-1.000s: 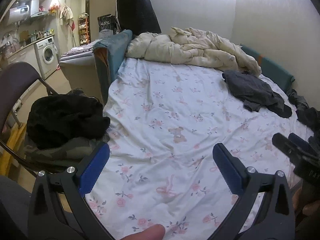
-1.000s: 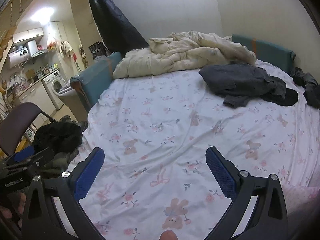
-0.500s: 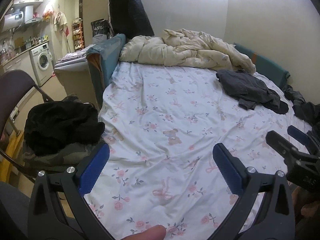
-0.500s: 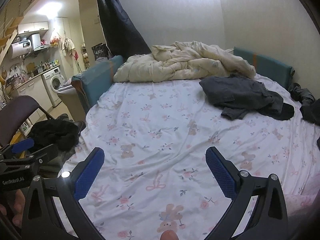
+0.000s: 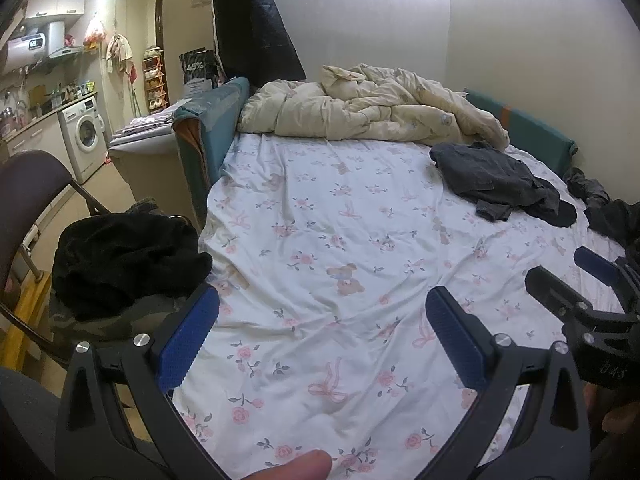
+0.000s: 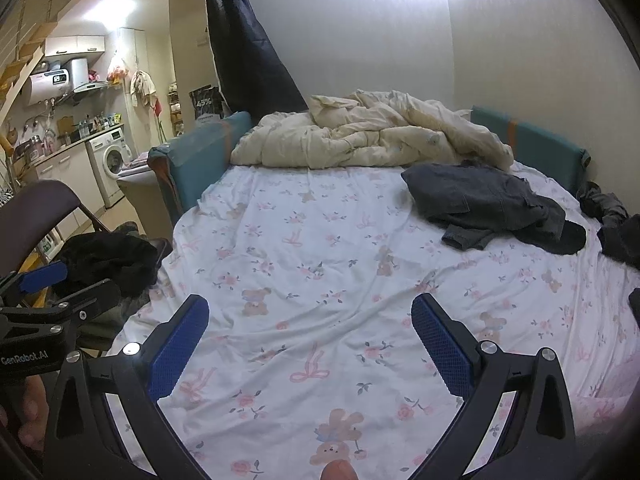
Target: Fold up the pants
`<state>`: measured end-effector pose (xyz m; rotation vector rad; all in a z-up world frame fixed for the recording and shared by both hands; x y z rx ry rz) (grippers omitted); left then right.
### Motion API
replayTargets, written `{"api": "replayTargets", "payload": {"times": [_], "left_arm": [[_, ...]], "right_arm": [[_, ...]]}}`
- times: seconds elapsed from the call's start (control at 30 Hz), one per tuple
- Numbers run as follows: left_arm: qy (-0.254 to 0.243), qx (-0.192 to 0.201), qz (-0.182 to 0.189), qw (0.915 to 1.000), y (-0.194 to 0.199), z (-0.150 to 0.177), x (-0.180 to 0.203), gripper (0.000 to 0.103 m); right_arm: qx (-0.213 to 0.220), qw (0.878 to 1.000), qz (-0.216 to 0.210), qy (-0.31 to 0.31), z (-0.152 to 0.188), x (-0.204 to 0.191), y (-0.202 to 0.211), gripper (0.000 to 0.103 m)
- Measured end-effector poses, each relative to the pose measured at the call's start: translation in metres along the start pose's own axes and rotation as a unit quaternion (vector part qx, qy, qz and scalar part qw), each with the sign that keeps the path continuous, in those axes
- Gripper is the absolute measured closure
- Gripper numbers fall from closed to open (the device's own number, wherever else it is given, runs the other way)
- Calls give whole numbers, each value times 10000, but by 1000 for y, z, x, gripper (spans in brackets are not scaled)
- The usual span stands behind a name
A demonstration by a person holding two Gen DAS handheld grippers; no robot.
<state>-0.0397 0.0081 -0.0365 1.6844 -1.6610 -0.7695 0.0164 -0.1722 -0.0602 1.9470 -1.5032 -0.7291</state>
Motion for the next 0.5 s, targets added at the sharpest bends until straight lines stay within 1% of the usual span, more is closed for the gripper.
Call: {"api": "replayTargets", "payload": {"times": [0.5], "left_arm": [[35, 33, 59, 10000, 1, 1, 0, 0]], "right_arm": [[3, 10000, 0, 4, 0, 0, 1, 0]]}}
Point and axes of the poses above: each gripper's, at about its wrist camera, not at the fingertips, and y roughly against the way its jaws point, x to its right, z to its underside, the point moved 2 cm from there along -y, roughly the way its jaws point, and after that the axes turned 14 degrees about -x, right-handed, at the moved point
